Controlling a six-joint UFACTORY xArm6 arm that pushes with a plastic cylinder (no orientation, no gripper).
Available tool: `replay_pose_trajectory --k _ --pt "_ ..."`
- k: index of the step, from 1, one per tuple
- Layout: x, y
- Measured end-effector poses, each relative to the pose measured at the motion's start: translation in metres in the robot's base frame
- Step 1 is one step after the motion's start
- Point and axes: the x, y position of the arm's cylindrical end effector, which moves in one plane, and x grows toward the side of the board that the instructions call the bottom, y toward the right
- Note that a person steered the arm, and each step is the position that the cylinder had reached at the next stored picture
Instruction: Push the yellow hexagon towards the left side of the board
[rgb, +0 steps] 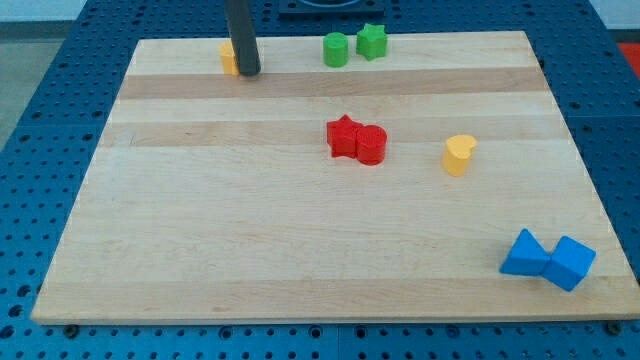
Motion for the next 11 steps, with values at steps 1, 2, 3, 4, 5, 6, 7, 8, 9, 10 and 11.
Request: replay_pose_trajectory --k 1,2,3,4,5,6,7,8,9,10,11 --pt "-0.011 -0.009" --pt "-0.018 -0.029" --pt "-0.02 -0.021" --pt "-0.021 0.002" --pt "-0.033 0.003" --pt "-0.047 -0.005" --pt "-0.048 -0.029" --pt "-0.042 -0.047" --pt "-0.039 -0.052" --pt "-0.039 -0.062" --pt "-0.039 -0.07"
